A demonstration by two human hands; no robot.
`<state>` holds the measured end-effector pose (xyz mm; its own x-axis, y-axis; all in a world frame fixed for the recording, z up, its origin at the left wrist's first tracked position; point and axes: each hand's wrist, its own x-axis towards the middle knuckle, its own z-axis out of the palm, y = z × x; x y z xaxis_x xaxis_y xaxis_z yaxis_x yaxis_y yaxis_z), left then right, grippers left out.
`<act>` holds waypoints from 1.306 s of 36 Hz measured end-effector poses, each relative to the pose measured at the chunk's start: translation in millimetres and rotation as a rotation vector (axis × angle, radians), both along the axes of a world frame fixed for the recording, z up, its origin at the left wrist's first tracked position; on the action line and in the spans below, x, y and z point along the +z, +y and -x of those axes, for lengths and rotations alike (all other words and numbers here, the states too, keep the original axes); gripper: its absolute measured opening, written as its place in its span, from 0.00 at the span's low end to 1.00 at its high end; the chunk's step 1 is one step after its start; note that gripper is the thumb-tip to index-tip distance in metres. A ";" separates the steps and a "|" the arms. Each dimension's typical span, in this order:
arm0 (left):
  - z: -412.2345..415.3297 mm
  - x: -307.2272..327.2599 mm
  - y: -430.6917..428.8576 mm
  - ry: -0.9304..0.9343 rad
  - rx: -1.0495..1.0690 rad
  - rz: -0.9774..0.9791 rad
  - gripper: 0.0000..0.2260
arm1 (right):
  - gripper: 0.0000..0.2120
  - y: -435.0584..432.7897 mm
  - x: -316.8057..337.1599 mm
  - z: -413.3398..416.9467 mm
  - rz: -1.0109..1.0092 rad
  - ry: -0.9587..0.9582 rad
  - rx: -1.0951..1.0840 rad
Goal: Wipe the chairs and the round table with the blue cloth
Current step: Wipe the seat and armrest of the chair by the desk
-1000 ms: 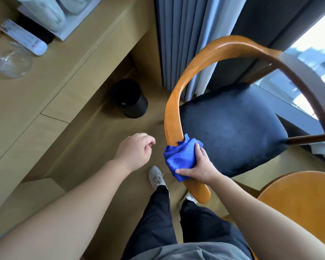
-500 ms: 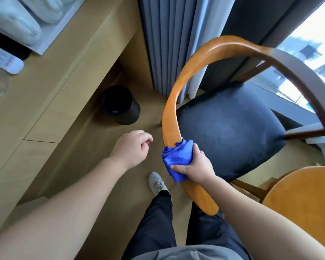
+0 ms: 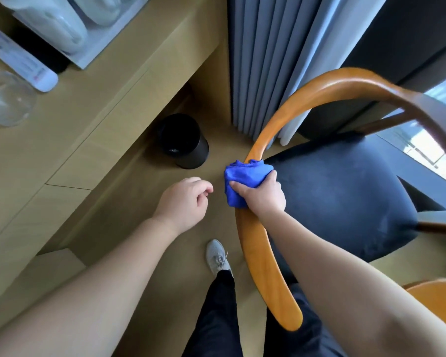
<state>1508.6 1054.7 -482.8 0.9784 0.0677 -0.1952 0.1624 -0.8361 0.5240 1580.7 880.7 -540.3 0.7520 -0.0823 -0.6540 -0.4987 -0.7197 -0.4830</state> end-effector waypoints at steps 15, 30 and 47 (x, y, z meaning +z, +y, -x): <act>-26.6 -9.5 11.3 -0.014 0.008 -0.047 0.09 | 0.50 38.1 -2.2 -76.1 0.074 0.015 -0.289; -40.9 -11.2 -5.8 -0.041 0.002 -0.026 0.10 | 0.34 -56.4 16.1 -83.4 0.261 -0.604 0.879; -66.5 -13.3 -16.3 -0.050 0.043 -0.042 0.09 | 0.51 -17.5 10.4 -148.5 0.488 -0.781 2.153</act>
